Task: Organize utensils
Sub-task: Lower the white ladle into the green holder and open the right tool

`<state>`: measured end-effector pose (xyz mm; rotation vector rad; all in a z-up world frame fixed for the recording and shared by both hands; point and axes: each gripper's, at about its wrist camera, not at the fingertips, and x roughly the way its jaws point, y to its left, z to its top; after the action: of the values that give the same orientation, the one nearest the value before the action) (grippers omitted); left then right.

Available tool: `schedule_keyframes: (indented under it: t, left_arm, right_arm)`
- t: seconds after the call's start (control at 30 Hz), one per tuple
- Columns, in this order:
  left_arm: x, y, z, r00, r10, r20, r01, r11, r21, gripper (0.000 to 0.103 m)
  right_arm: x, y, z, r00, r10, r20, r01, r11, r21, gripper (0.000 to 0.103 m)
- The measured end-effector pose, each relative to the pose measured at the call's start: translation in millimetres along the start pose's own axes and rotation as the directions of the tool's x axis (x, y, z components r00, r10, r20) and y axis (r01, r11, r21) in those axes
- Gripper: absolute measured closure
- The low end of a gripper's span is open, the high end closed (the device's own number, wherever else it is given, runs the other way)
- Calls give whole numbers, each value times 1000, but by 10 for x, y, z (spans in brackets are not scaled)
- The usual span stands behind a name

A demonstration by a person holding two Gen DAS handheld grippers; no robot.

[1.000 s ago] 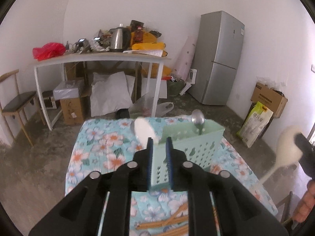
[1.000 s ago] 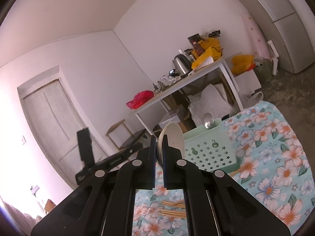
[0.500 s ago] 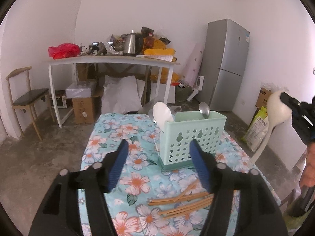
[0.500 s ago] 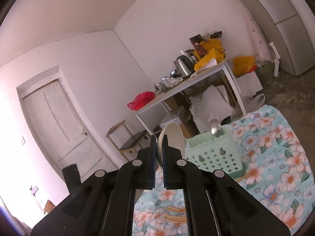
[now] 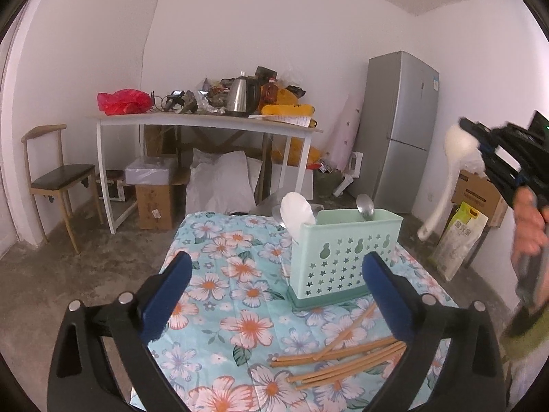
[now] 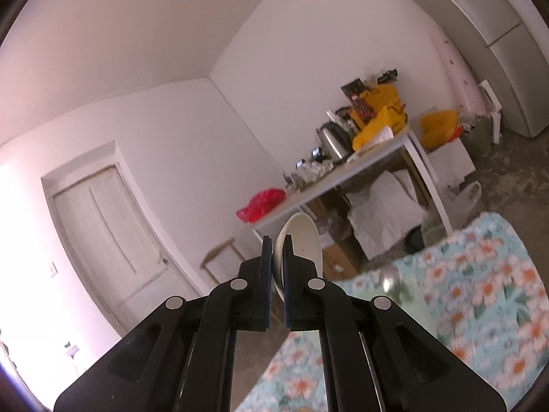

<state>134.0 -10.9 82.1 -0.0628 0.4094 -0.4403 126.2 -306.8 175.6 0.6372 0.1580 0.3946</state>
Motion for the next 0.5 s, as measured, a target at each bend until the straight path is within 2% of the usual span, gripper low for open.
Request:
schedule_keyframes:
  t: [0.2, 0.5]
  left_arm:
    - [69, 19, -50, 1000, -17, -24, 16, 1000, -15, 6]
    - [151, 107, -71, 999, -3, -33, 2, 1000, -29, 6]
  right_arm:
    - [320, -187, 217, 999, 1, 33, -1, 1000, -6, 99]
    - [729, -603, 96, 1000, -23, -6, 23, 999, 46, 99]
